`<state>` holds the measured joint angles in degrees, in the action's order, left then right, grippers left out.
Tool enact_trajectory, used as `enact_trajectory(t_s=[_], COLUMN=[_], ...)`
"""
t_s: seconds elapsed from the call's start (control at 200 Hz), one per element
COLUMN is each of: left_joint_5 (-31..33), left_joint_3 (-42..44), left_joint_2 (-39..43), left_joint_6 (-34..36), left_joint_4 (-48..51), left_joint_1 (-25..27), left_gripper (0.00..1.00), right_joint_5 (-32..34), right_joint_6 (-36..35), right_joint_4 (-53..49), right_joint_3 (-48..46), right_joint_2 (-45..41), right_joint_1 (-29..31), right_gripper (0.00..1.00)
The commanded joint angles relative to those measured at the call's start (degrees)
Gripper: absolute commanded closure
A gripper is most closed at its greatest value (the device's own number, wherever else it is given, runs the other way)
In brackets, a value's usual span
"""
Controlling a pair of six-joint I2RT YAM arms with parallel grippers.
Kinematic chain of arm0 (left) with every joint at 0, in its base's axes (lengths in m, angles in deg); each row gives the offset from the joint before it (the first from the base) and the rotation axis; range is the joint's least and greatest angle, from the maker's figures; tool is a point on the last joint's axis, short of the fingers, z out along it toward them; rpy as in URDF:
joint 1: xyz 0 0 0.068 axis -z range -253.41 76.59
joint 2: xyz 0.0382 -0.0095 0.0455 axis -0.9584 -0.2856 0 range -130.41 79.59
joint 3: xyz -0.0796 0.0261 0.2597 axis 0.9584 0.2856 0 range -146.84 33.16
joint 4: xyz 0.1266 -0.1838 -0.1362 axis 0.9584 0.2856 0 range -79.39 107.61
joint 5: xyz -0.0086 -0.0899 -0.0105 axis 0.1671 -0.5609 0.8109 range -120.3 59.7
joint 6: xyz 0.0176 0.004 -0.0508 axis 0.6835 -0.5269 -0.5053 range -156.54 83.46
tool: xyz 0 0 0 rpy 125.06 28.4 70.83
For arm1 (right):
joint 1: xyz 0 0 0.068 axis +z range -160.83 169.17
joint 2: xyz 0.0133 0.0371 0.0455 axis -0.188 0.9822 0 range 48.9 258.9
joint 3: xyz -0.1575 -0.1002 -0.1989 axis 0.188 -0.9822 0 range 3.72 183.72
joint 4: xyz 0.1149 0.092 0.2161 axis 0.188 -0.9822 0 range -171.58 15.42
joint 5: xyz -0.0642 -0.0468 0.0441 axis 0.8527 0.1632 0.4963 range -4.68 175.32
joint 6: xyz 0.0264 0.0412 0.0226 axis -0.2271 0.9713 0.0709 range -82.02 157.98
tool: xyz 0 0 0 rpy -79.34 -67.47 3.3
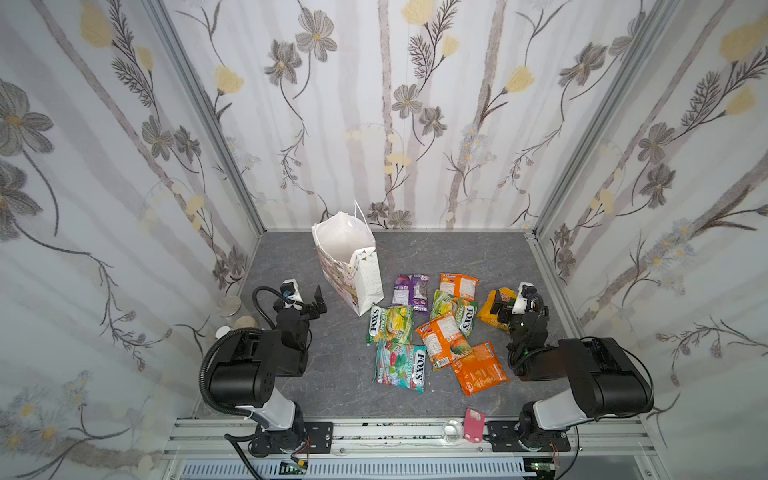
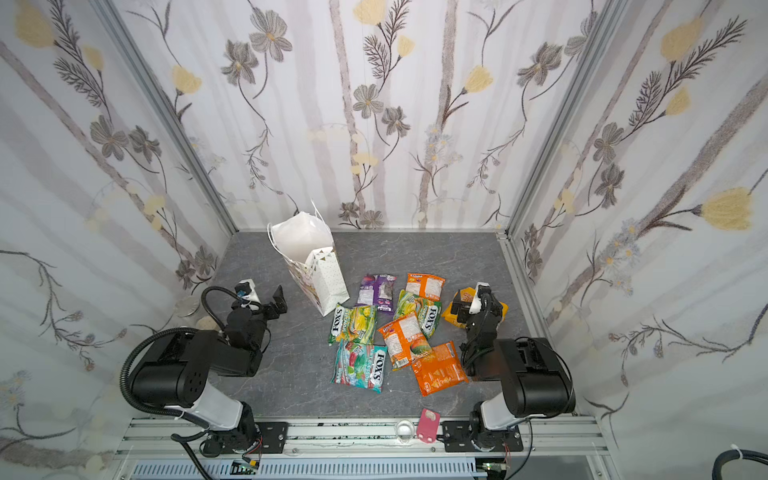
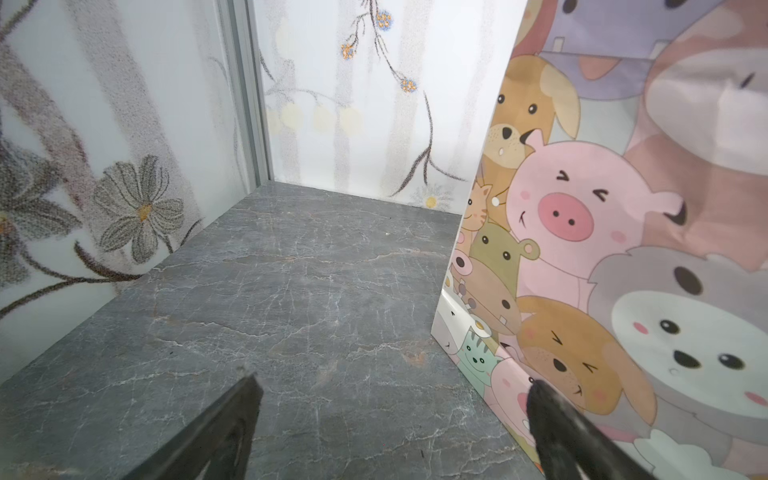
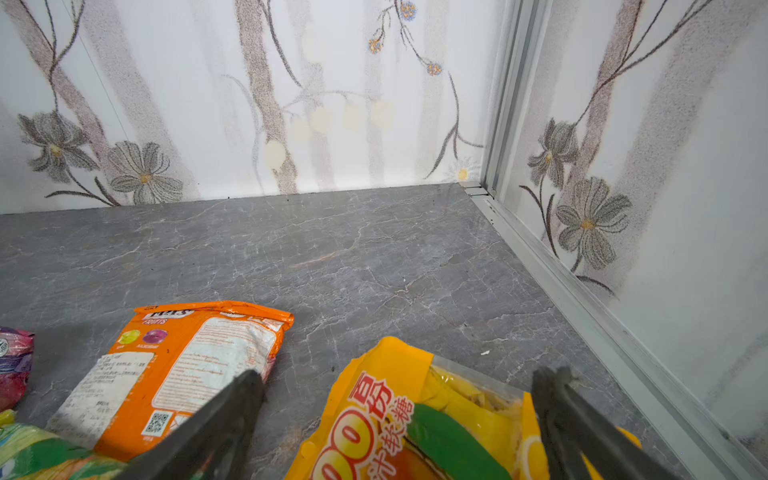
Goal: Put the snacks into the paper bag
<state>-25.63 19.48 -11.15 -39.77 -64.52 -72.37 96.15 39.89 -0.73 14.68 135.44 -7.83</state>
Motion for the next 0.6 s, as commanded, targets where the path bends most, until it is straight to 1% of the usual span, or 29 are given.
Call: enact_trajectory(t_s=[0.0, 0.595], left_joint_5=[-0.1, -0.2], left_joint_3=[-0.4, -0.4], left_joint_2=[-0.1, -0.1], left_joint_6=[0.1, 0.1], left_joint_4=[-1.0, -0.8], left_joint_1=[0.0, 0.0], left_gripper=[0.0, 0.0], right_joint_5=[-0.5, -2.2], right_joint_6=[-0.2, 0.1], right_joint_4=[1.8, 0.7], right_joint_3=[0.3, 1.0], right_joint_2=[0.0, 0.1], right_joint_1=[0.0, -0.7], right_gripper=[0.0, 0.0])
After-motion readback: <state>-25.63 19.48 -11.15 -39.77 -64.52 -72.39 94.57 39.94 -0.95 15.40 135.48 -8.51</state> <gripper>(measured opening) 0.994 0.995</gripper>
